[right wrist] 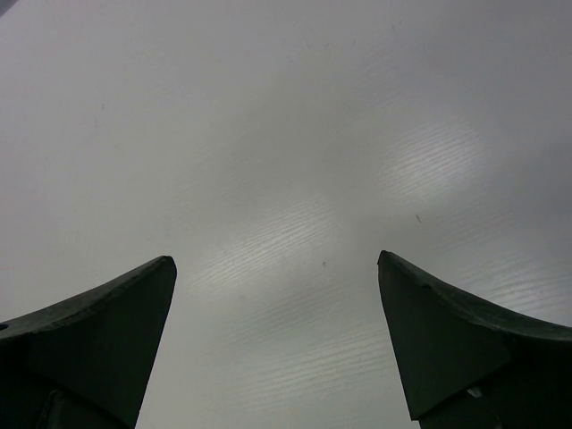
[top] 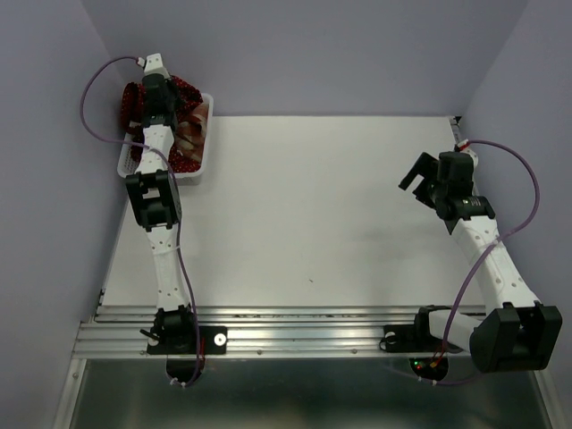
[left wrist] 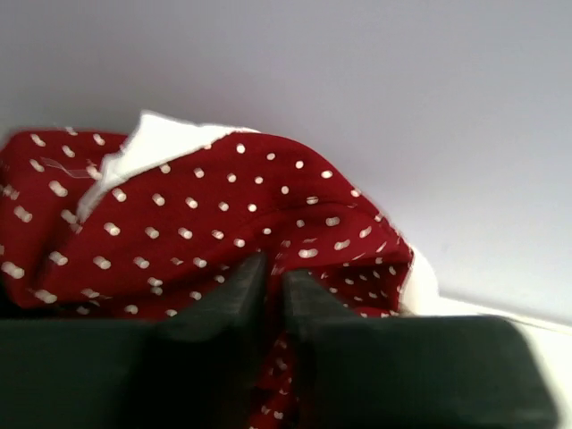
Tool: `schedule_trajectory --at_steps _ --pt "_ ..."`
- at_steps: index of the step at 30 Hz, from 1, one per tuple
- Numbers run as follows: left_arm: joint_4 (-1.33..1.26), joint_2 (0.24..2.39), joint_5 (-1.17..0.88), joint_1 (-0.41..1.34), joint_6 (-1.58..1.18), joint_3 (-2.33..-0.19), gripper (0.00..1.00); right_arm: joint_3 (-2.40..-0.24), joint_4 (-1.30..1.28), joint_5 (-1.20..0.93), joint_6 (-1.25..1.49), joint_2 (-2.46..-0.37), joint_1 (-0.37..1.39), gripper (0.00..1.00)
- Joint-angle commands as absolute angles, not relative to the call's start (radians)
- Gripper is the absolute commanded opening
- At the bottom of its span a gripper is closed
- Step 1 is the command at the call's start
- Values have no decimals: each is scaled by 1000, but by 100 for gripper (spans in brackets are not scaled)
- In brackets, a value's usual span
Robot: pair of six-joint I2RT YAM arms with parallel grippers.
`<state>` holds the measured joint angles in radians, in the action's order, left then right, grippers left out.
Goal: Fold and stack the skirts
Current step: Grab the skirt from the pile, then move the skirt to the center of the board
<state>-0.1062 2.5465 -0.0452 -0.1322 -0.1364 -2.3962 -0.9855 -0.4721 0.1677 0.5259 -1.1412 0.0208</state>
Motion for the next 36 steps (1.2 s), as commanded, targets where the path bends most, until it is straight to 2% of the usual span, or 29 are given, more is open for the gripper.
schedule_trajectory --at_steps 1,14,23,28,36 --pt "-222 2511 37 -135 -164 -2456 1 -988 -479 198 549 -1131 20 100" --pt "-347 2200 -32 -135 -198 -2319 0 -994 -480 140 546 -1135 20 100" --pt "-400 2050 -26 -133 -255 -2460 0 -1005 -482 103 520 -1104 20 100" --pt "-413 1947 -147 -127 -330 -2462 0 -994 -480 83 512 -1072 20 100" --pt "-462 1554 -348 44 -327 -2077 0 -962 -480 149 541 -1011 20 100"
